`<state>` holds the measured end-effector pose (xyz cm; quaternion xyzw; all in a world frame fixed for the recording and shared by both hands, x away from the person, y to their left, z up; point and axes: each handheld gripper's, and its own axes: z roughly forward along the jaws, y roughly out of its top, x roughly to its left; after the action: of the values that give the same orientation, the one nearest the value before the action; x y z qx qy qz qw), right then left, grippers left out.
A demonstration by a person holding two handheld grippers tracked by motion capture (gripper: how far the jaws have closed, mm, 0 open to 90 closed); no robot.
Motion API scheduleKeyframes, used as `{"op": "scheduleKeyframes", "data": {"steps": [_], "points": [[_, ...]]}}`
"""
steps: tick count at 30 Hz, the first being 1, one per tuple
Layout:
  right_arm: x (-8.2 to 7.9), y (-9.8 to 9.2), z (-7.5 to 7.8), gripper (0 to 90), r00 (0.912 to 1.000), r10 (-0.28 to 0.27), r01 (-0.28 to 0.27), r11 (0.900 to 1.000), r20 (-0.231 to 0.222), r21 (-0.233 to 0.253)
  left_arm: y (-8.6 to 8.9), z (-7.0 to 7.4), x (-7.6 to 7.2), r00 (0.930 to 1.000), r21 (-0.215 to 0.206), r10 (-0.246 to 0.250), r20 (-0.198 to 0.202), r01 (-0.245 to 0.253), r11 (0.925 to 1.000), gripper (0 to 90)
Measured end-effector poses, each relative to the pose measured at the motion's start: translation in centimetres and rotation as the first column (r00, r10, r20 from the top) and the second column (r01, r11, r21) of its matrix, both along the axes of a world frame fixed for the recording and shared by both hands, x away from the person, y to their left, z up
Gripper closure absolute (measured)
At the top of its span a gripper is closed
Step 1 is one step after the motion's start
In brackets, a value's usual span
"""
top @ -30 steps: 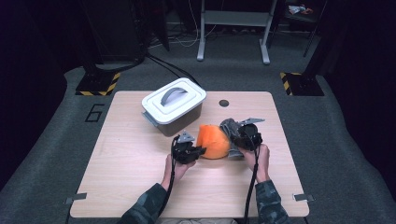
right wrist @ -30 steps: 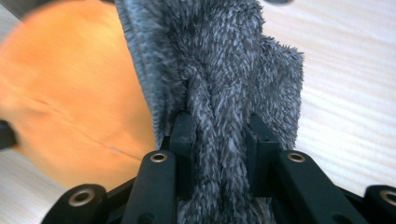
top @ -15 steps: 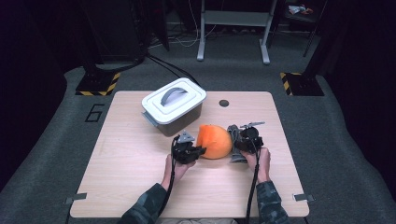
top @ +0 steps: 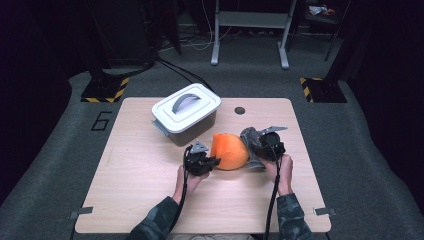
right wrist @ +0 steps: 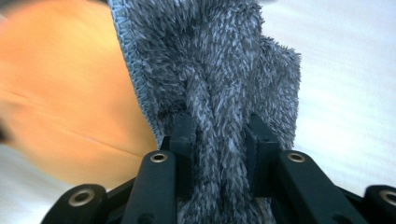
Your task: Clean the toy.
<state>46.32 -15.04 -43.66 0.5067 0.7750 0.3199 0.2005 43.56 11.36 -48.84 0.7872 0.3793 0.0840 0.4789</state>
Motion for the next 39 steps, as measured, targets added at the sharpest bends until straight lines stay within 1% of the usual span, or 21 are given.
{"op": "scheduleKeyframes", "data": {"steps": [4,5,6,8,11,12,13,14,15,16,17,18,21,23,29,31,32,33,36,38,39], "points": [[-0.6,1.6,1.8,69.1,0.9973,0.058,-0.059,0.998,0.046,0.012,-0.1,0.0,0.0,1.0,0.006,-0.003,0.004,0.003,1.0,81.5],[-0.6,2.0,2.0,69.0,0.9948,0.088,-0.089,0.996,0.05,0.018,-0.1,0.0,-0.1,1.0,0.001,0.002,-0.002,-0.002,1.0,81.6],[-0.6,2.5,2.2,69.0,0.9939,0.103,-0.104,0.994,0.039,0.04,-0.2,0.0,-0.1,1.0,0.001,0.003,0.002,-0.003,1.0,81.5],[-0.6,3.5,2.3,69.0,0.9873,0.149,-0.151,0.988,0.055,0.041,-0.3,0.0,-0.1,1.0,0.0,0.0,0.004,0.0,1.0,81.6],[-0.8,4.9,2.7,69.0,0.9794,0.189,-0.193,0.979,0.071,0.057,-0.3,0.0,-0.1,1.0,0.006,-0.005,0.005,0.005,1.0,81.5],[-0.7,5.3,2.8,69.0,0.9769,0.202,-0.205,0.978,0.071,0.041,-0.3,0.0,-0.1,1.0,0.004,-0.003,0.001,0.003,1.0,81.5],[-0.7,5.9,2.8,69.0,0.9785,0.196,-0.199,0.979,0.063,0.041,-0.2,0.1,0.0,0.9998,0.017,-0.011,0.015,0.011,0.9998,81.5],[-0.6,6.2,2.7,69.0,0.9748,0.214,-0.216,0.976,0.064,0.035,-0.3,0.1,-0.1,0.9999,0.014,-0.008,0.009,0.008,0.9999,81.5],[-0.6,6.5,2.5,68.9,0.9743,0.218,-0.22,0.975,0.057,0.026,-0.3,0.1,-0.1,0.9999,0.015,-0.008,0.009,0.008,0.9999,81.5],[-0.5,6.7,2.4,69.0,0.9748,0.216,-0.217,0.976,0.056,0.007,-0.2,0.1,0.0,0.9998,0.023,-0.014,0.014,0.014,0.9997,81.5],[-0.4,6.8,2.3,69.1,0.9767,0.207,-0.208,0.978,0.056,0.007,-0.2,0.1,0.0,0.9998,0.02,-0.014,0.016,0.013,0.9997,81.5],[-0.4,6.7,2.3,69.1,0.9761,0.211,-0.211,0.977,0.053,0.009,-0.3,0.1,0.0,0.9998,0.018,-0.013,0.017,0.013,0.9998,81.5],[-0.3,6.4,2.2,69.2,0.9779,0.202,-0.202,0.979,0.053,-0.008,-0.3,0.1,0.0,0.9997,0.019,-0.016,0.016,0.016,0.9997,81.5],[-0.3,6.1,2.1,69.2,0.9796,0.194,-0.194,0.981,0.052,-0.008,-0.4,0.1,-0.1,0.9999,0.006,-0.01,0.007,0.01,0.9999,81.5],[-0.2,4.6,1.7,69.0,0.9863,0.159,-0.159,0.987,0.045,0.0,-0.4,0.0,0.0,0.9999,0.004,-0.012,0.001,0.012,0.9999,81.5],[-0.2,4.4,1.7,69.0,0.9868,0.157,-0.157,0.988,0.042,-0.002,-0.4,0.0,0.0,0.9999,0.005,-0.012,0.001,0.012,0.9999,81.5],[-0.2,3.9,1.5,68.9,0.99,0.135,-0.136,0.991,0.04,0.003,-0.3,0.0,0.0,0.9999,0.005,-0.012,-0.002,0.012,0.9999,81.5],[-0.2,3.7,1.4,68.9,0.9912,0.129,-0.129,0.992,0.03,0.006,-0.3,0.0,0.0,0.9999,0.006,-0.012,-0.001,0.012,0.9999,81.5],[-0.1,3.1,1.2,68.9,0.9921,0.121,-0.121,0.993,0.033,0.0,-0.3,0.0,0.0,0.9999,0.005,-0.01,-0.002,0.01,0.9999,81.5],[-0.1,2.5,0.9,68.9,0.9948,0.098,-0.098,0.995,0.029,-0.003,-0.3,0.0,0.0,1.0,0.004,-0.009,-0.002,0.009,0.9999,81.5],[0.0,1.9,0.6,68.9,0.9965,0.082,-0.082,0.997,0.017,-0.003,-0.3,0.0,0.0,0.9999,0.007,-0.011,-0.001,0.011,0.9999,81.5]]}}
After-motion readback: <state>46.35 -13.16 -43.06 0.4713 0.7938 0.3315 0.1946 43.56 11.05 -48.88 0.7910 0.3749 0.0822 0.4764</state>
